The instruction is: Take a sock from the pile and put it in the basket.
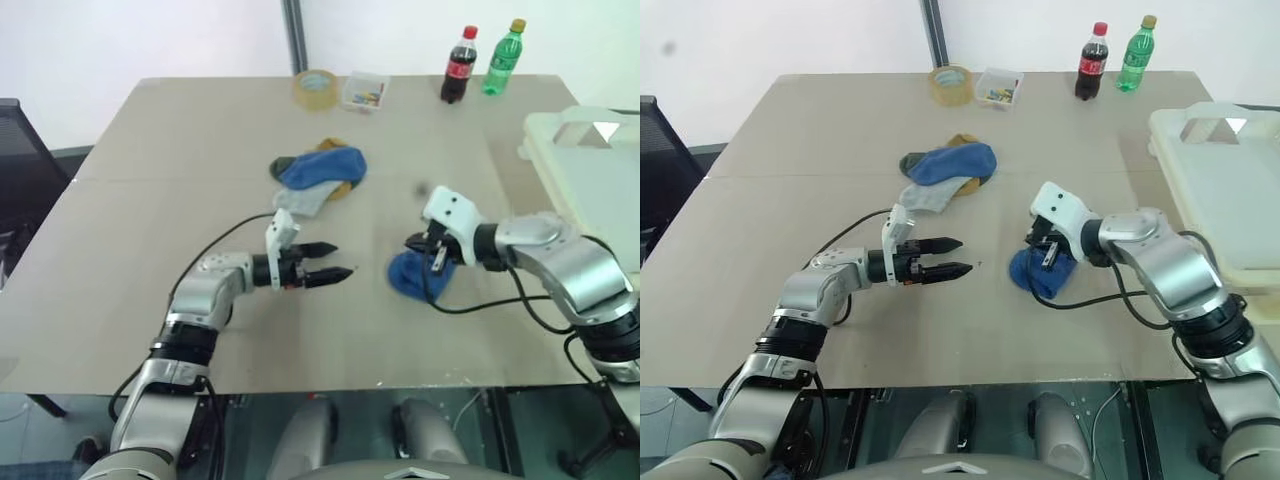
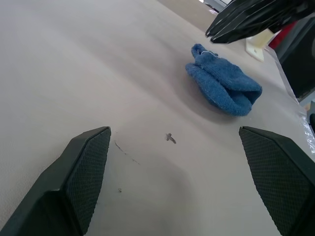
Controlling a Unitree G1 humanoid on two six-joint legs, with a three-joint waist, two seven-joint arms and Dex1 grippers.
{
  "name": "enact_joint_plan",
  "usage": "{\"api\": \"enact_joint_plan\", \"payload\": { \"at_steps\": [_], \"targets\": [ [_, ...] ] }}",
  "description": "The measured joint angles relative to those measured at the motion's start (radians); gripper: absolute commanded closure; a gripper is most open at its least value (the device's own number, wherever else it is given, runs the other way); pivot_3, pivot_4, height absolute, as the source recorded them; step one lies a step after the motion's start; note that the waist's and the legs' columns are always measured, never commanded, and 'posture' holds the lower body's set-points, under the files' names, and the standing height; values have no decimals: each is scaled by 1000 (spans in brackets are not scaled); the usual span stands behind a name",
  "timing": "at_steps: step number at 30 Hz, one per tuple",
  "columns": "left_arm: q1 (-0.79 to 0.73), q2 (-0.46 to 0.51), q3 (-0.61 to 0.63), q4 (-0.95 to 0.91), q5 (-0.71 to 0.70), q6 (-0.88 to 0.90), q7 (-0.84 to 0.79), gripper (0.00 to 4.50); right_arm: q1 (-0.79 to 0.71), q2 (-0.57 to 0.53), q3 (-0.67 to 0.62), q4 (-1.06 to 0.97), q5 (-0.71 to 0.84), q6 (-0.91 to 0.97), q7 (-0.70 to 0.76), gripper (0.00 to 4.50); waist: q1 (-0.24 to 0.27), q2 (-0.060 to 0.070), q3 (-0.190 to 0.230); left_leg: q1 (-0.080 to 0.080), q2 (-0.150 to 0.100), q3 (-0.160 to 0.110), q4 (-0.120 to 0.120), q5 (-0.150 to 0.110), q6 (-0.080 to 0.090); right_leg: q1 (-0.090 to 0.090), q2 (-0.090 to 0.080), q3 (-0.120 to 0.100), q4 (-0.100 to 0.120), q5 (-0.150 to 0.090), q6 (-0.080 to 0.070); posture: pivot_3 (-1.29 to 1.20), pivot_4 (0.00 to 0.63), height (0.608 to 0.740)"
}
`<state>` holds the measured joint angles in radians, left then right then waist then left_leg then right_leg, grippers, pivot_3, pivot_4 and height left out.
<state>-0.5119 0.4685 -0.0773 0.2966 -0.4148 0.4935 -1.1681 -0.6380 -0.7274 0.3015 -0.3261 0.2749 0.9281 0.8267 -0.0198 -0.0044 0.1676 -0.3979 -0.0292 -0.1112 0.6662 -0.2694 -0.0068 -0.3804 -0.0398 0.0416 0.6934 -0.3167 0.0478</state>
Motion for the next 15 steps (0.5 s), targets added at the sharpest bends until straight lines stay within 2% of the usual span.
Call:
{"api": "enact_joint_plan", "payload": {
  "at_steps": [2,4,15],
  "targets": [
    [0,0,1,1,1,0,0,0,5,-8,1,0,1,5,7,3568,0,0,0,0,0,0,0,0,0,0,0,0,0,0,0,0,150,740],
    [0,1,1,3,1,-2,-1,0,10,-7,8,0,1,8,8,2645,0,0,0,0,0,0,0,0,0,0,0,0,1,0,0,0,150,740],
    [2,0,2,8,1,-12,-4,0,-9,6,58,49,-5,16,31,2645,0,0,0,0,0,0,1,0,0,0,0,0,1,0,0,0,150,740]
  ]
}}
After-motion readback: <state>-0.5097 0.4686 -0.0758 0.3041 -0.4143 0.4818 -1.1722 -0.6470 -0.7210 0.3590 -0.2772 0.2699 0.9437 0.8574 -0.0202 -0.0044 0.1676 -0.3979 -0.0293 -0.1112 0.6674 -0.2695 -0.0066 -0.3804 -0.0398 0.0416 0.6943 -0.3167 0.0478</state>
